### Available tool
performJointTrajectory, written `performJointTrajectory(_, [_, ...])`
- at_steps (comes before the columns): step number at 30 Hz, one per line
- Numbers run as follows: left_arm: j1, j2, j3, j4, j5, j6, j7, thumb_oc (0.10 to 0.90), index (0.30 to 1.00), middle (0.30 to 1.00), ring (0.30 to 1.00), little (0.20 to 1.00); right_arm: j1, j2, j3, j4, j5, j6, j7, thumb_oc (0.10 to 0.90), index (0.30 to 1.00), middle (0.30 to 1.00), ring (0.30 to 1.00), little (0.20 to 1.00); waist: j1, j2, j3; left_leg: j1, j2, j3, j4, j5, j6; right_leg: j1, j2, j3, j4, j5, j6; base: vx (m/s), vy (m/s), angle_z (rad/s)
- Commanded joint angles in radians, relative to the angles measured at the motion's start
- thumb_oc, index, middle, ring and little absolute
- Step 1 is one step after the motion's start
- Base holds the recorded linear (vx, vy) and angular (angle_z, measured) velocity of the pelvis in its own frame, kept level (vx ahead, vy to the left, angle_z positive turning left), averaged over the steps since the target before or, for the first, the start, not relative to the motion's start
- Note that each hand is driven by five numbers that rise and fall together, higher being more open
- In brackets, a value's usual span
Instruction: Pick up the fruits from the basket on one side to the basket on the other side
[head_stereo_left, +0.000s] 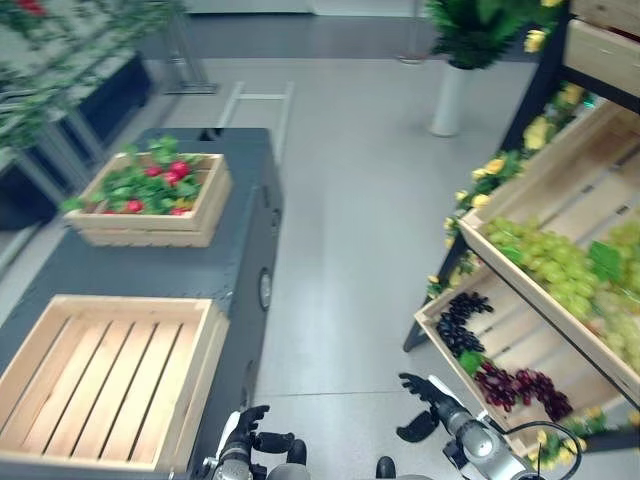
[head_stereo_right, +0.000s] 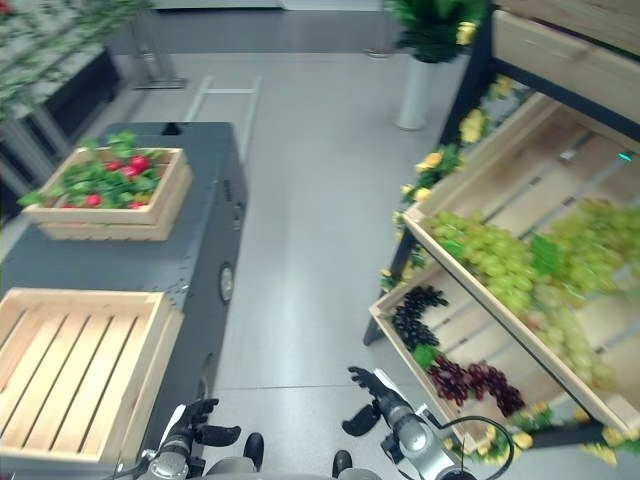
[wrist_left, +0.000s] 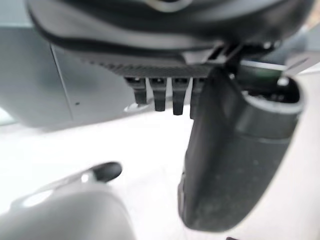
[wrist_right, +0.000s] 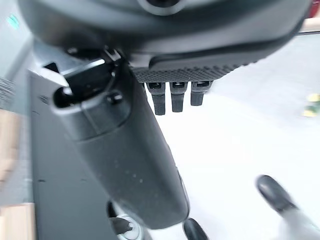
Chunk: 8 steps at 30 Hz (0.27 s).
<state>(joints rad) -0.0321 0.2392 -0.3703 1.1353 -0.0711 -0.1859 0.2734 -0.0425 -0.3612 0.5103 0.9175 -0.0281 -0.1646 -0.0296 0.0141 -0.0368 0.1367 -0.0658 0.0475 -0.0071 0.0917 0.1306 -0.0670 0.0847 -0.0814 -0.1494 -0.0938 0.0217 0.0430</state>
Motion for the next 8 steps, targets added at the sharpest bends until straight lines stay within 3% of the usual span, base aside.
performJointTrajectory(1, [-0.061,-0.019,-0.038,-0.004,0.024,-0.034,-0.037,0.800,0.900,0.900,0.900,0.900,-0.069,0.039,-0.056,0.019,0.066,-0.076,-0.030,0.800,0.900,0.900,0.900,0.900,-0.012,-0.003,-0.020,0.088,-0.026,0.017,-0.067,-0.126,0.048,-0.005,0.010,0.049,0.056,0.028,0.009,0.03,0.082,-0.04])
performJointTrajectory(5, [-0.076,-0.043,-0.086,0.053,-0.001,-0.011,-0.091,0.800,0.900,0.900,0.900,0.900,-0.075,0.104,-0.094,0.180,0.205,-0.046,-0.037,0.800,0.900,0.900,0.900,0.900,-0.006,0.014,-0.032,0.091,-0.035,-0.026,-0.133,-0.093,0.050,-0.014,0.023,0.053,0.058,0.017,0.009,0.00,0.040,0.25])
performJointTrajectory(8, [-0.057,-0.065,-0.082,0.083,-0.015,-0.010,-0.116,0.800,0.900,0.900,0.900,0.900,-0.070,0.140,-0.129,0.245,0.196,0.006,-0.009,0.800,0.900,0.900,0.900,0.900,-0.013,0.020,-0.039,0.110,-0.034,-0.016,-0.148,-0.097,0.056,-0.009,0.021,0.054,0.051,0.016,0.010,0.03,0.062,0.10])
